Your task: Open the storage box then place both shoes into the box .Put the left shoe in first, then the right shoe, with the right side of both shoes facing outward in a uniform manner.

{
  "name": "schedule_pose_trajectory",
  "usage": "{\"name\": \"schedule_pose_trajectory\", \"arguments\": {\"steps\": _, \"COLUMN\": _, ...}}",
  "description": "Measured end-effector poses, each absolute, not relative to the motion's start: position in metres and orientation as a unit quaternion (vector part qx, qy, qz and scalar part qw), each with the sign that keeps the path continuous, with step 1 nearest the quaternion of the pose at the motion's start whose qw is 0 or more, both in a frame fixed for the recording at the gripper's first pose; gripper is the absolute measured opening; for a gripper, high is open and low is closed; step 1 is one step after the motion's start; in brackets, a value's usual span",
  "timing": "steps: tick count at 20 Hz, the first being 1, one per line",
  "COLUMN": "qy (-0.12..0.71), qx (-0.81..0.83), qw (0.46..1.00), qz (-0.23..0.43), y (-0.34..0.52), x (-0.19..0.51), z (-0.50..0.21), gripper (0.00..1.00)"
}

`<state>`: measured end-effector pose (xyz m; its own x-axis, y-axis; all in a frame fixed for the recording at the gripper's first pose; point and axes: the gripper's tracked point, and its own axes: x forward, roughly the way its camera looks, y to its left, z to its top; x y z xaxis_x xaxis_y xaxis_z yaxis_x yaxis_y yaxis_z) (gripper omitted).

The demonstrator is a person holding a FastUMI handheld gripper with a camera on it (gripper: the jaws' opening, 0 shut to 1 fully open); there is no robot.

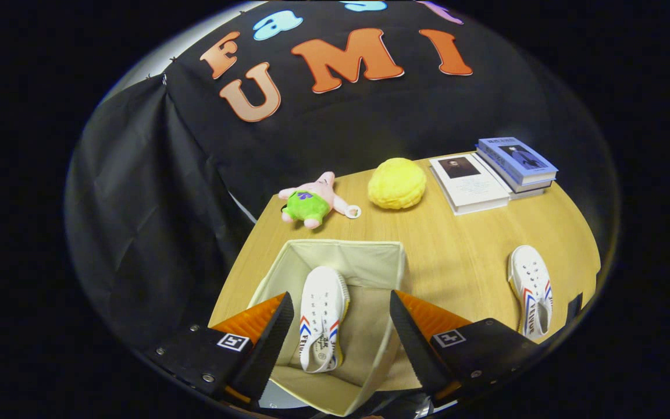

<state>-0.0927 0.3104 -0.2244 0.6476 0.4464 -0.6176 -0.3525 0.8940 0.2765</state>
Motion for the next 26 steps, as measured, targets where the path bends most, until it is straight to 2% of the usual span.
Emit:
{"name": "schedule_pose_trajectory", "arguments": {"steps": 16, "qy": 0.385, "qx": 0.032, "qw": 0.92, "qz": 0.064, "y": 0.076, "x": -0.04, "z": -0.282, "gripper": 0.99}}
{"name": "schedule_pose_trajectory", "arguments": {"steps": 23, "qy": 0.415, "qx": 0.031, "qw": 0.909, "qz": 0.02, "y": 0.013, "x": -0.035, "z": -0.33, "gripper": 0.99}}
{"name": "schedule_pose_trajectory", "arguments": {"steps": 26, "qy": 0.437, "qx": 0.041, "qw": 0.898, "qz": 0.023, "y": 0.006, "x": -0.035, "z": -0.35, "gripper": 0.99}}
